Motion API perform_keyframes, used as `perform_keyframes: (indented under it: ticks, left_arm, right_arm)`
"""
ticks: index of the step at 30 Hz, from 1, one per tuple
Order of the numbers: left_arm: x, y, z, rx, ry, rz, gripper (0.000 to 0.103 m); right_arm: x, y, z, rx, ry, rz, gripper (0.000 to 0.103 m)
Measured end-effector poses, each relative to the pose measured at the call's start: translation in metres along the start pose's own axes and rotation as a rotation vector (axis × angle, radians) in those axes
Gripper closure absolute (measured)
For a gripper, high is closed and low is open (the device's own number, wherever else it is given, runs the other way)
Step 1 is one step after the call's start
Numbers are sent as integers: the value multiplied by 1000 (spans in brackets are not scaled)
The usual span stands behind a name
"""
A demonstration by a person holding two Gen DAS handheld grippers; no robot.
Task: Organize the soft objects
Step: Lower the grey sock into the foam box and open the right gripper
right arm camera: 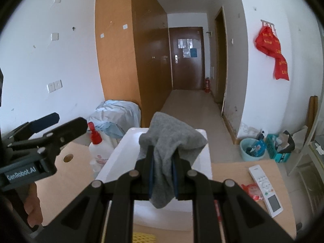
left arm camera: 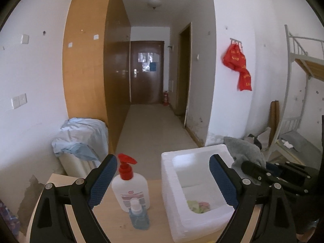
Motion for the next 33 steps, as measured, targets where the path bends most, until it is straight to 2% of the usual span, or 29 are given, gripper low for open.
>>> perform_keyframes:
  ticks: [11,13,15,17,18,20,33]
  left_arm:
    - [4,-7,17,-42,19,23,10]
    - [4,-8,19,-35,29,33,10]
    - [4,-7,20,-36,33,33,10]
    - [3,-5,21,-36,35,27,10]
    - [2,-4,22,-35,37,25,10]
    - [2,-3,22,-36,39,21,10]
    - [0,0,22,-30,41,20,10]
  right_arm:
    - [3,-13,-2,-7,7,17,84]
    - [6,-15,-4,-4,-4,27,72]
    - [6,-14,-5,-10,-15,17,47]
    - [3,-12,-4,-13,-18,2,29]
    - [2,-10,-5,-1,-16,-9,23]
    - [0,-9,-3,9,-9,-10,19]
    - [-1,-7,-5,18,-12,-13,16]
Point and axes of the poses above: each gripper's, at about its wrist camera, not at the fingertips, and y roughly against the way its jaws point, z to its left, x to its underside, the point moved 9 cm from there along -y, roughly the way its jaws point, and after that the axes turned 14 degrees about -x, right-handed, at the moved point
